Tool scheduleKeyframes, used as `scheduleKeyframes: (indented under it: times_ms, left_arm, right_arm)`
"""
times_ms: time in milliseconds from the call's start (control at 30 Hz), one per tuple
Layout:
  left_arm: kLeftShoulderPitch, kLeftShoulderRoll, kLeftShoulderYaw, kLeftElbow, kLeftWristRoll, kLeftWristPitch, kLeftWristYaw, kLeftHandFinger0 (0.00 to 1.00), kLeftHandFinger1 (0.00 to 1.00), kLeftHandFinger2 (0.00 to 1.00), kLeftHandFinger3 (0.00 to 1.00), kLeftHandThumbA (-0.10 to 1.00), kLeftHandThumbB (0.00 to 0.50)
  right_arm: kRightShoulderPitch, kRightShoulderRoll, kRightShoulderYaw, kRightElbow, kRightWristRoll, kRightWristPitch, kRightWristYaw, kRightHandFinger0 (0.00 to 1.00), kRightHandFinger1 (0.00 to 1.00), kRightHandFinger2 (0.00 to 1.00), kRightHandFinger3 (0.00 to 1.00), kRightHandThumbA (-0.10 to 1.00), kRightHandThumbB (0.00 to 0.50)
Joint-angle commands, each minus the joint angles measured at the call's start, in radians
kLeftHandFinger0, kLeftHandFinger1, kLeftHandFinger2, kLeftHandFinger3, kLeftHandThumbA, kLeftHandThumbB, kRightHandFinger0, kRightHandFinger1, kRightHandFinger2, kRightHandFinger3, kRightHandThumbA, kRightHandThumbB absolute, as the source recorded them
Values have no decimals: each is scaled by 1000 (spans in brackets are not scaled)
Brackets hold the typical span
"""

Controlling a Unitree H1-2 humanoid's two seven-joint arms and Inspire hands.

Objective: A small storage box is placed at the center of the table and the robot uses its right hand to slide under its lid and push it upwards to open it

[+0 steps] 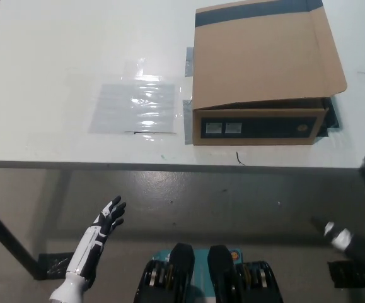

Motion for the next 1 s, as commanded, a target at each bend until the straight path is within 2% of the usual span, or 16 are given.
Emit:
scheduleKeyframes:
  times_ms: [0, 100, 133, 200, 333, 467, 567, 667, 833, 967]
  left_arm:
    - [-21, 14, -8, -21, -3, -58, -19, 1000, 1000, 1000, 1000, 1000, 500]
    - [-21, 14, -10, -22, -5, -58, -21, 1000, 1000, 1000, 1000, 1000, 500]
    - [-21, 14, -10, -22, -7, -58, -23, 1000, 1000, 1000, 1000, 1000, 500]
    - [-22, 14, -9, -22, -10, -58, -23, 1000, 1000, 1000, 1000, 1000, 500]
    - [-22, 13, -7, -20, -5, -58, -18, 1000, 1000, 1000, 1000, 1000, 500]
    - [-22, 14, -8, -19, -5, -58, -20, 1000, 1000, 1000, 1000, 1000, 500]
    - [-22, 13, -8, -20, -12, -58, -26, 1000, 1000, 1000, 1000, 1000, 500]
    - [-21, 11, -7, -20, -10, -58, -28, 1000, 1000, 1000, 1000, 1000, 500]
    - [-20, 8, -5, -18, -9, -58, -25, 1000, 1000, 1000, 1000, 1000, 500]
    - [-21, 11, -7, -16, -11, -58, -30, 1000, 1000, 1000, 1000, 1000, 500]
  right_arm:
    - [-101, -21, -51, -55, 150, 71, -31, 1000, 1000, 1000, 1000, 1000, 202]
    - [-164, -32, -83, -51, 209, 122, -40, 1000, 1000, 1000, 1000, 1000, 185]
    - [-196, -36, -97, -39, 225, 140, -46, 1000, 1000, 1000, 1000, 1000, 198]
    - [-233, -41, -114, -10, 249, 142, -41, 1000, 1000, 1000, 1000, 1000, 199]
    - [-312, -48, -142, 67, 294, 138, -27, 1000, 1000, 1000, 1000, 1000, 234]
    - [-381, -52, -157, 142, 326, 133, -9, 1000, 1000, 1000, 1000, 1000, 236]
    - [-428, -48, -168, 210, 343, 127, -6, 1000, 1000, 1000, 1000, 1000, 265]
    - [-462, -47, -176, 267, 350, 115, 2, 1000, 1000, 1000, 1000, 1000, 257]
    - [-510, -32, -193, 315, 400, 153, -7, 1000, 1000, 1000, 1000, 1000, 281]
    - [-551, -14, -214, 351, 468, 183, -6, 1000, 1000, 1000, 1000, 1000, 282]
